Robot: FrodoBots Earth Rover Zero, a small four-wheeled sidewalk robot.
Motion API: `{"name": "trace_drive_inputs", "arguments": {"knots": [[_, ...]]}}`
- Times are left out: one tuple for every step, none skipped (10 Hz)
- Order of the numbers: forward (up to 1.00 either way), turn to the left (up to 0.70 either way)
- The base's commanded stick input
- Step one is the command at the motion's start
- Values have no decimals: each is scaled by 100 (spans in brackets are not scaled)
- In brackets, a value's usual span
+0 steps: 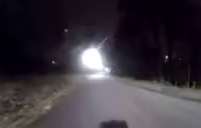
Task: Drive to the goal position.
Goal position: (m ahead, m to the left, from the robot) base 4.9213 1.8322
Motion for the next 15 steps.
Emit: {"name": "trace_drive_inputs", "arguments": {"knots": [[100, 6], [100, 6], [100, 6], [100, 6], [100, 6], [100, 6], [100, 6], [100, 6], [100, 6], [100, 6], [100, 6], [100, 6], [100, 6], [100, 6], [100, 6]]}}
